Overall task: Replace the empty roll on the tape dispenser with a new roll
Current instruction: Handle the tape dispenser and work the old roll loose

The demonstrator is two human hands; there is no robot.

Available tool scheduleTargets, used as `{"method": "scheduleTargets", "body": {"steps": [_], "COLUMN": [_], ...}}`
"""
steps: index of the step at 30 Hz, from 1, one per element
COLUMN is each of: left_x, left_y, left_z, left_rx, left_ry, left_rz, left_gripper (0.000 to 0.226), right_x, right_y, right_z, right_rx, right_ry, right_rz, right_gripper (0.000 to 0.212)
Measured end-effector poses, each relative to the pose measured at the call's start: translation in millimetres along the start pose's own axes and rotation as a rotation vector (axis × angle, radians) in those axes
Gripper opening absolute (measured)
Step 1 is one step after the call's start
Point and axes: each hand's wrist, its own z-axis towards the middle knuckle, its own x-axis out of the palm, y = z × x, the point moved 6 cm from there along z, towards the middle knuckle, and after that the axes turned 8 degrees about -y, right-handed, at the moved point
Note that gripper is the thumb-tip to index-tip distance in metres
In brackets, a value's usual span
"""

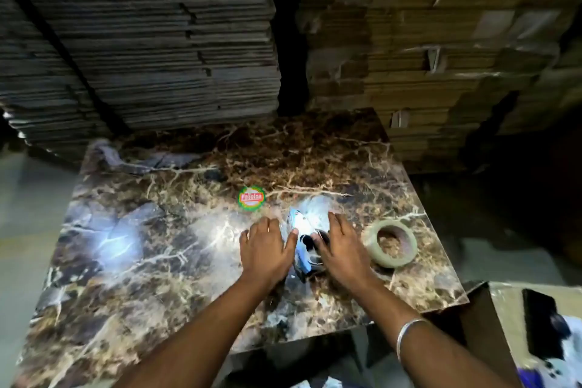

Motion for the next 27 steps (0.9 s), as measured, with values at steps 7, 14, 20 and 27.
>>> {"method": "scheduleTargets", "body": {"steps": [7, 14, 20, 27], "left_x": [39, 56, 60, 63], "left_y": [-10, 24, 49, 44], "left_z": [-9, 13, 39, 49], "left_rx": [-0.065, -0.162, 0.021, 0.273], "left_ry": [0.056, 0.042, 0.076, -0.001], "left_rz": [-0.214, -0.671, -0.857, -0.988], "left_gripper": [0.047, 0.032, 0.027, 0.032], "right_x": [30, 51, 55, 63], "right_y": [-32, -30, -12, 15], "right_z": [-13, -16, -7, -9], "right_rx": [0.343, 0.364, 0.15, -0.511], "right_ry": [-0.05, -0.105, -0.026, -0.072], "right_rz": [0.381, 0.511, 0.737, 0.591], "right_gripper": [0.039, 0.045, 0.044, 0.039]}}
